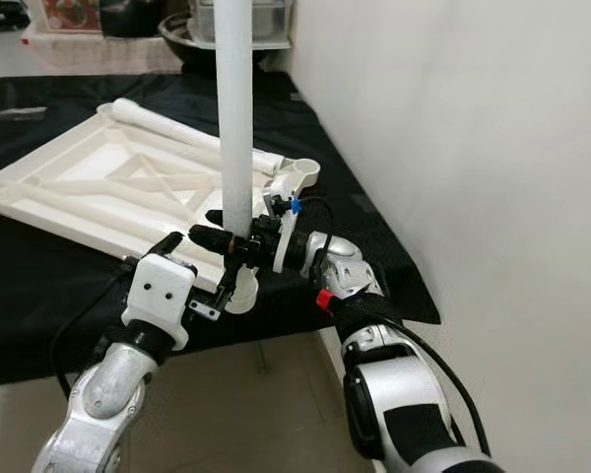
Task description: Building children table
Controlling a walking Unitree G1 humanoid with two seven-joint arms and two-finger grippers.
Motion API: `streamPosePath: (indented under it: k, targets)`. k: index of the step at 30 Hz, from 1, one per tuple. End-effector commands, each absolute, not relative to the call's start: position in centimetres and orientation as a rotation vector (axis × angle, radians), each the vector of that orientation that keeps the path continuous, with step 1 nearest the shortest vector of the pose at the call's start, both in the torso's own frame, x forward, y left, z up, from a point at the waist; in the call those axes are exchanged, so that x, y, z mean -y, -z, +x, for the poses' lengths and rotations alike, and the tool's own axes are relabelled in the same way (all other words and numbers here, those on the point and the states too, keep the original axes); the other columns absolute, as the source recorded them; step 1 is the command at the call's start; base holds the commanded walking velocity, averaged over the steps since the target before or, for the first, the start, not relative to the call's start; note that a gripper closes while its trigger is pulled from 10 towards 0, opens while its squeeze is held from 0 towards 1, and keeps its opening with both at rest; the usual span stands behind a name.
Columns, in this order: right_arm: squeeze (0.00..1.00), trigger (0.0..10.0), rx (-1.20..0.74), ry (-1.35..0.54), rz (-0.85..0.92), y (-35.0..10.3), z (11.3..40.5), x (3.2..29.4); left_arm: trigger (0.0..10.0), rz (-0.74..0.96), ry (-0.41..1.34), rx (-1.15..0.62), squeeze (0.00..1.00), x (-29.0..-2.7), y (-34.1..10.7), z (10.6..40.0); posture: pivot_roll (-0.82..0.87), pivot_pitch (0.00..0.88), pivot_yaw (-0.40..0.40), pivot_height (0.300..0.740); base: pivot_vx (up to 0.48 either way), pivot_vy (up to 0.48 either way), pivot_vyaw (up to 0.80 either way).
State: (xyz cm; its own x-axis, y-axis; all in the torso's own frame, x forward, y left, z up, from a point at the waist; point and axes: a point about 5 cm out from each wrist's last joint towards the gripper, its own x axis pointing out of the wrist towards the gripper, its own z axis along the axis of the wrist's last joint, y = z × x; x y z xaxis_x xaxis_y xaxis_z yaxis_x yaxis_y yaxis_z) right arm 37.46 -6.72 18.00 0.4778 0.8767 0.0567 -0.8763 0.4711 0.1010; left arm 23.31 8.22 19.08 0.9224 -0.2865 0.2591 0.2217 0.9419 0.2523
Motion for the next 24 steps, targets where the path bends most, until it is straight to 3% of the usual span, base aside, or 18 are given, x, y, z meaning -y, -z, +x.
streamPosePath:
  k: [1,3,4,5,6,7,10,14,17,18,19,20,21,24]
  targets:
    - [0.00,0.0,-0.023,-0.778,0.051,-17.8,38.9,7.4,10.0,0.222,0.275,0.296,0.00,-8.0,-18.9,23.1,0.12,0.041,-0.125,0.740,0.000,0.000,0.00]
    - [0.00,0.0,-0.018,-0.687,0.035,-17.9,39.3,7.9,10.0,0.222,0.274,0.295,0.00,-8.0,-18.8,23.1,0.12,0.041,-0.125,0.740,0.000,0.000,0.00]
    - [0.00,0.0,-0.034,-0.528,0.045,-18.0,39.9,9.1,10.0,0.222,0.274,0.294,0.00,-8.0,-18.8,23.1,0.12,0.039,-0.126,0.740,0.000,0.000,0.00]
    - [0.00,0.0,-0.034,-0.528,0.045,-18.0,39.9,9.1,10.0,0.222,0.274,0.294,0.00,-8.0,-18.8,23.1,0.12,0.039,-0.126,0.740,0.000,0.000,0.00]
    - [0.00,0.0,-0.042,-0.353,0.027,-18.0,40.4,10.7,10.0,0.221,0.274,0.294,0.00,-8.0,-18.7,23.0,0.11,0.036,-0.125,0.740,0.000,0.000,0.00]
    - [0.00,0.0,-0.042,-0.353,0.027,-18.0,40.4,10.7,10.0,0.221,0.274,0.294,0.00,-8.0,-18.7,23.0,0.11,0.036,-0.125,0.740,0.000,0.000,0.00]
    - [0.00,0.0,-0.085,0.111,-0.001,-17.3,40.4,15.3,10.0,0.220,0.275,0.292,0.00,-7.9,-18.6,23.0,0.11,0.030,-0.122,0.740,0.000,0.000,0.00]
    - [0.00,0.0,-0.126,0.302,0.040,-16.0,39.5,16.3,10.0,0.218,0.279,0.291,0.00,-7.8,-18.6,22.9,0.11,0.028,-0.117,0.740,0.000,0.000,0.00]
    - [0.00,0.0,-0.135,0.344,0.051,-15.7,39.3,16.3,10.0,0.217,0.279,0.291,0.00,-7.8,-18.6,22.9,0.11,0.028,-0.117,0.740,0.000,0.000,0.00]
    - [0.00,3.6,-0.143,0.319,0.107,-15.3,39.2,15.1,10.0,0.217,0.279,0.292,0.00,-7.7,-18.6,22.9,0.11,0.028,-0.118,0.740,0.000,0.000,0.00]
    - [0.00,3.6,-0.143,0.319,0.107,-15.3,39.2,15.1,10.0,0.217,0.279,0.292,0.00,-7.7,-18.6,22.9,0.11,0.028,-0.118,0.740,0.000,0.000,0.00]
    - [0.00,10.0,-0.129,0.249,0.159,-15.3,39.3,13.6,10.0,0.217,0.279,0.293,0.00,-7.7,-18.6,22.9,0.11,0.028,-0.118,0.740,0.000,0.000,0.00]
    - [1.00,10.0,-0.082,0.158,0.192,-15.8,39.4,12.1,10.0,0.217,0.280,0.293,0.00,-7.7,-18.6,22.9,0.11,0.031,-0.118,0.740,0.000,0.000,0.00]
    - [1.00,10.0,0.011,0.003,0.236,-16.9,39.3,9.9,10.0,0.217,0.280,0.293,0.00,-7.7,-18.7,22.9,0.11,0.033,-0.121,0.740,0.000,0.000,0.00]
